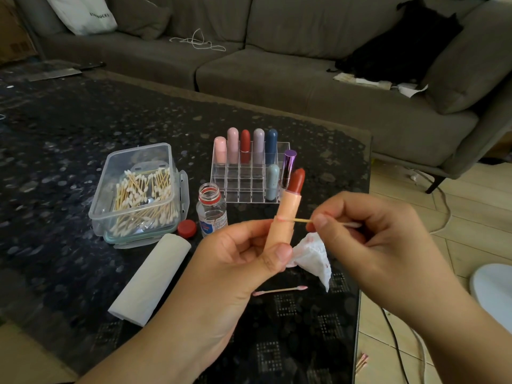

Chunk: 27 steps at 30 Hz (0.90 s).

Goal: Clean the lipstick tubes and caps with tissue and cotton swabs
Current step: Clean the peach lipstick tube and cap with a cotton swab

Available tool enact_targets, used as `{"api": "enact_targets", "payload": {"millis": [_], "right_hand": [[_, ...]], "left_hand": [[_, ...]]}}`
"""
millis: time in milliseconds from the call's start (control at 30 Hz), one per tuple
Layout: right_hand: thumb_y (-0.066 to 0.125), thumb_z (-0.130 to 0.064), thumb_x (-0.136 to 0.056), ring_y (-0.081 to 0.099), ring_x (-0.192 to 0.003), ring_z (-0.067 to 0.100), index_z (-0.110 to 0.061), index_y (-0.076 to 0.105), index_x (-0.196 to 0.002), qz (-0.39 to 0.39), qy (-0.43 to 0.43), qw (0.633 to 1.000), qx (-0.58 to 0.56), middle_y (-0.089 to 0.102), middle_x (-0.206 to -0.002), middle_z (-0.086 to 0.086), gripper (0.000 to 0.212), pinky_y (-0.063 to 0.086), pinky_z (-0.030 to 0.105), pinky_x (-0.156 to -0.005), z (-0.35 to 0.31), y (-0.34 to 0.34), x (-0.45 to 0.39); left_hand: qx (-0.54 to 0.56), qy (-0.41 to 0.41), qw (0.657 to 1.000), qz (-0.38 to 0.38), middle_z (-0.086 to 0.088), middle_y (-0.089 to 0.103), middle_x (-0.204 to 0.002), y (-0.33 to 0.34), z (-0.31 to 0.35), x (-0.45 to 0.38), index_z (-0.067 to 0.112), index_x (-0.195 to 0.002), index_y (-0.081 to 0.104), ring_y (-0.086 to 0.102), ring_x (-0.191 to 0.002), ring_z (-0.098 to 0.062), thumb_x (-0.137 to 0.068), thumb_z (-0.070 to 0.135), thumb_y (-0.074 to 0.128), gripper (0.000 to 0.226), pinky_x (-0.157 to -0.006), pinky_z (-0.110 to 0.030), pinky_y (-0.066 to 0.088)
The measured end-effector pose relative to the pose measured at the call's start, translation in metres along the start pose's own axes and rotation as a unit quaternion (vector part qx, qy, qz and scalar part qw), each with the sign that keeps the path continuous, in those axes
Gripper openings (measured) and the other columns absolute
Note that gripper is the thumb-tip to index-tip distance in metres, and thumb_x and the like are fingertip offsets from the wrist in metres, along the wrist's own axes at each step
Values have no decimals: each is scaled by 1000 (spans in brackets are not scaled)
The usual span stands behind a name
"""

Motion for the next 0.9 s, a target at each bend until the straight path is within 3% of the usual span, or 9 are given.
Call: {"api": "enact_targets", "payload": {"millis": [67,167,267,367,467,533,667,833,900], "right_hand": [[58,-25,-82,32,-40,3,-22,65,-68,5,0,1000,4,37,-43,-11,15,24,6,-43,0,0,0],[56,-30,-84,37,-43,4,-27,67,-74,38,-3,999,26,43,-50,1,15,27,7,-43,0,-4,-1],[59,-33,-83,36,-43,5,-25,67,-73,18,-3,1000,21,44,-48,2,15,27,8,-42,1,-1,-1],[58,-27,-82,35,-41,3,-22,66,-70,-6,-2,1000,19,42,-44,-6,15,26,8,-42,1,1,0],[56,-31,-84,36,-43,7,-26,67,-74,28,-6,999,40,45,-50,4,15,27,10,-42,1,-2,-1],[55,-31,-85,38,-44,7,-27,67,-76,38,-11,998,53,46,-51,2,15,28,9,-43,1,-3,-1],[59,-26,-84,39,-41,1,-25,65,-72,-1,-25,999,49,46,-47,-12,14,28,5,-44,0,5,0],[49,-41,-85,47,-51,18,-29,65,-78,42,-34,995,89,53,-57,1,21,32,13,-43,0,1,-1],[48,-41,-85,46,-49,15,-29,64,-77,44,-41,993,98,53,-59,1,21,30,10,-43,0,0,-1]], "left_hand": [[-3,3,1000,6,2,73,-75,0,1,1,29,-81,77,69,-74,-8,-56,18,77,27,-68,-17,53],[-13,11,1000,14,4,73,-77,-1,2,2,31,-81,76,69,-77,-9,-50,27,75,31,-70,-18,54],[-36,19,999,12,5,72,-75,-1,2,2,28,-81,76,68,-74,-5,-57,27,85,25,-69,-17,53],[-52,36,998,26,4,70,-72,-2,2,2,20,-81,73,64,-68,-3,-58,24,76,24,-66,-15,50],[-77,53,994,50,6,69,-72,-3,3,2,26,-79,71,63,-65,-2,-54,31,73,26,-64,-13,49],[-100,65,991,61,7,68,-71,-4,3,3,31,-79,70,62,-65,-2,-61,33,83,22,-63,-13,48],[-132,84,984,87,10,67,-70,-5,2,3,30,-76,68,61,-66,1,-67,24,83,18,-61,-10,46],[-154,102,976,116,12,68,-69,-3,3,6,23,-73,66,63,-63,1,-69,8,77,19,-55,-7,45],[-166,108,972,125,13,68,-71,-3,3,8,24,-73,66,64,-66,0,-69,8,77,20,-57,-7,45]]}}
Point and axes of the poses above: each hand's wrist, its own x-axis away from the middle knuckle, its own y-axis out of the palm, z = x × y, the point moved 4 cm from there along -x, towards the middle knuckle
